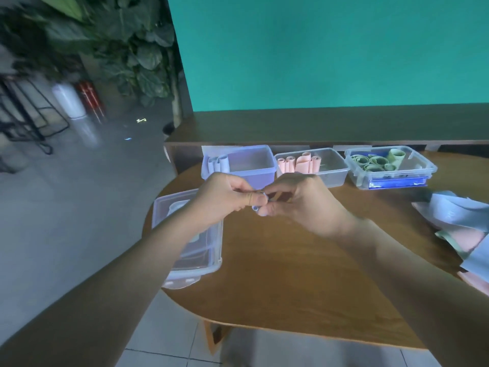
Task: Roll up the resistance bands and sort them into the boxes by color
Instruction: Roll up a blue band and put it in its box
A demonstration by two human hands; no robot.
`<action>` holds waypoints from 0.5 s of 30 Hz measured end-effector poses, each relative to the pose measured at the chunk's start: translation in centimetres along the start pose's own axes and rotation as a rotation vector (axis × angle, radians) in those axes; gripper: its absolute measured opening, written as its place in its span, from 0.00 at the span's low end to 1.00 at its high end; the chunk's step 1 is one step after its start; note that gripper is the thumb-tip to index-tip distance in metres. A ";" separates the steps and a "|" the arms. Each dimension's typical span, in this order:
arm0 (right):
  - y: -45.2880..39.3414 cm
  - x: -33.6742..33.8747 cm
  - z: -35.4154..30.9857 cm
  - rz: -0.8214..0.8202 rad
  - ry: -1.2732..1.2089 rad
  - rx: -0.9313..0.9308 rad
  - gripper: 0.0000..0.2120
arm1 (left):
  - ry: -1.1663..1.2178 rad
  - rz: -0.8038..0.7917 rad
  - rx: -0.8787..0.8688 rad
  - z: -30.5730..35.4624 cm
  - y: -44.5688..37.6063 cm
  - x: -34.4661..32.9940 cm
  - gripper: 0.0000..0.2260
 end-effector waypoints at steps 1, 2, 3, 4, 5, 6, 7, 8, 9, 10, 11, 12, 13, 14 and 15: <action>-0.8 -0.3 0.1 0.001 -0.038 -0.023 0.05 | 0.037 0.006 0.001 -0.3 -0.3 0.6 0.10; -1.6 -0.6 0.2 0.009 -0.059 -0.035 0.04 | 0.062 0.015 0.003 -0.6 -0.6 1.2 0.09; -2.4 -0.9 0.2 0.018 -0.061 -0.036 0.04 | 0.080 0.024 0.009 -1.0 -0.9 1.8 0.09; -3.2 -1.2 0.4 0.028 -0.041 -0.028 0.04 | 0.090 0.034 0.017 -1.4 -1.3 2.3 0.09; -4.1 -1.5 0.5 0.034 -0.008 -0.014 0.04 | 0.095 0.044 0.021 -1.8 -1.8 2.8 0.10; -4.9 -1.8 0.7 0.037 0.026 0.000 0.04 | 0.104 0.056 0.020 -2.2 -2.3 3.3 0.12; -5.8 -2.2 0.9 0.036 0.045 0.008 0.04 | 0.120 0.075 0.014 -2.7 -2.9 3.8 0.15; -6.7 -2.6 1.3 0.037 0.042 0.006 0.04 | 0.135 0.104 0.008 -3.2 -3.5 4.2 0.18; -7.6 -2.9 1.8 0.043 0.030 0.000 0.04 | 0.140 0.143 0.002 -3.7 -4.2 4.7 0.19; -8.4 -3.0 2.3 0.048 0.020 -0.008 0.04 | 0.136 0.184 -0.006 -4.0 -4.8 5.1 0.20; -9.2 -3.1 2.9 0.048 0.007 -0.026 0.03 | 0.125 0.217 -0.012 -4.4 -5.5 5.3 0.19; -10.1 -3.1 3.7 0.049 -0.011 -0.055 0.03 | 0.117 0.236 -0.015 -4.7 -6.2 5.4 0.19; -11.0 -3.0 4.6 0.057 -0.026 -0.088 0.04 | 0.115 0.249 -0.017 -5.1 -6.9 5.5 0.20; -11.9 -2.9 5.6 0.074 -0.034 -0.122 0.06 | 0.109 0.266 -0.014 -5.5 -7.6 5.6 0.23; -12.6 -2.7 6.6 0.097 -0.035 -0.151 0.07 | 0.087 0.290 -0.005 -6.0 -8.2 5.8 0.25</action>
Point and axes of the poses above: each hand's wrist, its own y-axis away from the middle knuckle, its own x-axis out of the back of the hand, z = x × y, the point moved 5 cm from there along -y, towards the middle knuckle, and after that the axes turned 4 degrees about y, right-handed, at the moved point
